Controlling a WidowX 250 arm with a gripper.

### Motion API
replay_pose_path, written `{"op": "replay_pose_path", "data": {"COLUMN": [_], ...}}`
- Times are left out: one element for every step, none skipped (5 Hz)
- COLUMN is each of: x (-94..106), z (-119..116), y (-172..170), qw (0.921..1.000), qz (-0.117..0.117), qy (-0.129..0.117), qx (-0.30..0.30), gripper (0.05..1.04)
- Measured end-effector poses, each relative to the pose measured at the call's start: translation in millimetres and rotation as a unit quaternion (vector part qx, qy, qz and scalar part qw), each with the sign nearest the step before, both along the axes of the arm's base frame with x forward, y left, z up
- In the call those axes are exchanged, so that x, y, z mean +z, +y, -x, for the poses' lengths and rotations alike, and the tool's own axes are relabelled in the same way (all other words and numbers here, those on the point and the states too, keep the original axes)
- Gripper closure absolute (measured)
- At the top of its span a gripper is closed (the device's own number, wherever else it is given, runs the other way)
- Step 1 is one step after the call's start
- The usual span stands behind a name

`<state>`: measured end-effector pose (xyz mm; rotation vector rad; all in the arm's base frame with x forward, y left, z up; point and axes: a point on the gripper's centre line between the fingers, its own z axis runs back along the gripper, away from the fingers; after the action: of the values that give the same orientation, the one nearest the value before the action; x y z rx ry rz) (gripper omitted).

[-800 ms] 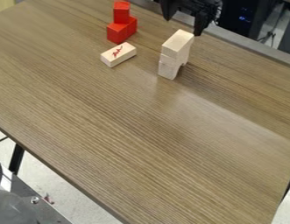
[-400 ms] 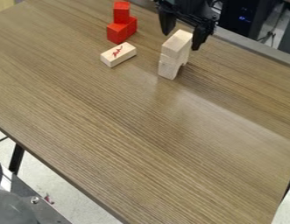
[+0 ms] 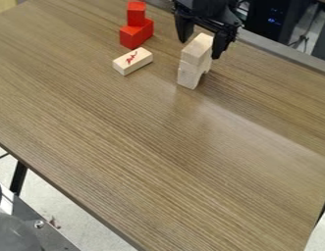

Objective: Move the rectangular block from the right tower to the left

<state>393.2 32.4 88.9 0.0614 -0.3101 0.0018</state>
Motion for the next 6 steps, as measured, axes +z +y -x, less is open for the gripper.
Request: {"op": "replay_pose_path", "data": {"x": [-9.7, -13.3, -23.7, -25.3, -24.0, -20.6], "z": [-0.2, -2.4, -3.7, -4.1, -8.3, -8.6], "y": [1.8, 5.2, 7.5, 10.5, 10.4, 10.3], "qw": [0.9999, 0.9999, 0.9994, 0.9994, 0.9997, 0.9996], "qz": [0.001, 0.000, 0.021, 0.024, 0.023, 0.019], "qy": [0.010, 0.014, 0.024, 0.023, 0.009, -0.016], "qx": [0.002, 0.006, 0.012, 0.013, 0.003, -0.013], "gripper": [0.084, 0.112, 0.382, 0.492, 0.492, 0.492]}}
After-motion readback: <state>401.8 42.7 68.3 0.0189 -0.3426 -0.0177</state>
